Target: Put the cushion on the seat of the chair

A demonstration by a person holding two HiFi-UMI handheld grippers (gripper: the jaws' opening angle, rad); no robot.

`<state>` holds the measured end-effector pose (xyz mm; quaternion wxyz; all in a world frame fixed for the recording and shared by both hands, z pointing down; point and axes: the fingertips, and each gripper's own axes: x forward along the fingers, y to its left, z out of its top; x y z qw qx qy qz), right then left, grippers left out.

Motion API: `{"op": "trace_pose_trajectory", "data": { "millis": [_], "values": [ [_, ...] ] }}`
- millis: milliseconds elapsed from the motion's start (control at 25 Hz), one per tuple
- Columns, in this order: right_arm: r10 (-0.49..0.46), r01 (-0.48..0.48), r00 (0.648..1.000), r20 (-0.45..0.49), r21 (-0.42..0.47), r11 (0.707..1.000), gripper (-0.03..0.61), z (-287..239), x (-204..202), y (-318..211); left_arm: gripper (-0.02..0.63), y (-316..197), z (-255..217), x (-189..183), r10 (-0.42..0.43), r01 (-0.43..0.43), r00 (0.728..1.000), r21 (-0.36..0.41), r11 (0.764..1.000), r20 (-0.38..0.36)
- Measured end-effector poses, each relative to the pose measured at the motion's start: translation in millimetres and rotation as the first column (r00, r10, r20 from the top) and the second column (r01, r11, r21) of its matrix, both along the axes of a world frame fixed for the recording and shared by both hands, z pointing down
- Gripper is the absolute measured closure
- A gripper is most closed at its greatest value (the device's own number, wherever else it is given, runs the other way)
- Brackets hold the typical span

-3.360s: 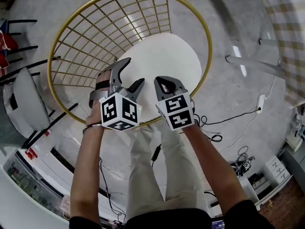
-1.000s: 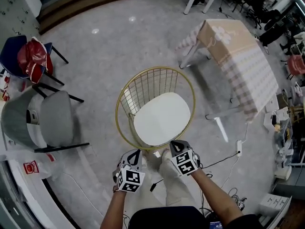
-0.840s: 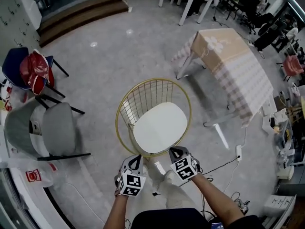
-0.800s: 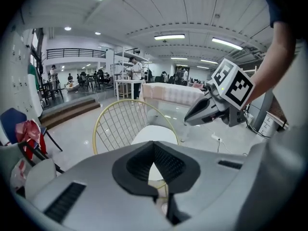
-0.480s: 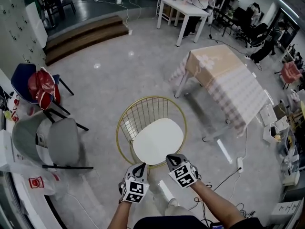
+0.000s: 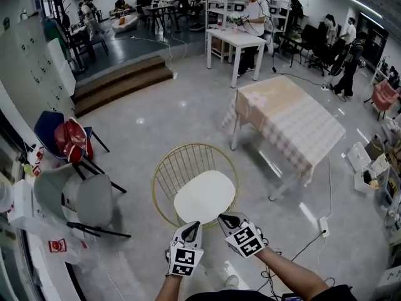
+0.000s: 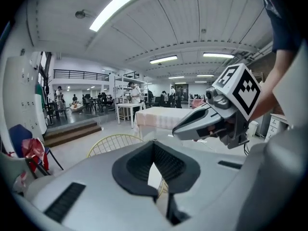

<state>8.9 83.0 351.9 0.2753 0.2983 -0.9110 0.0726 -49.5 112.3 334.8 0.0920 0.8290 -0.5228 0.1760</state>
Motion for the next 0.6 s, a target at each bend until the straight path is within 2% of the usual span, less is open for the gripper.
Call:
{"op": "trace_pose_trajectory", "data": {
  "millis": [120,240,600],
  "values": [
    [0.018,-0.020,0.998,0.053,0.023,1.000,0.560,-22,30,16,0.610,18,-22,26,-0.018,0.018,1.000,0.034,0.999,0.015],
    [0.030,-0.036,0.992,0.122,0.048,0.998,0.560,-45,51,32,0.609,39,-39,42,-0.043,0.038,0.997,0.073,0.997,0.061],
    [-0.019,-0.017,0.971,0.237,0.152,0.988,0.560,-105,90,76,0.609,94,-87,82,-0.087,0.071,0.992,0.173,0.982,0.088]
  ]
}}
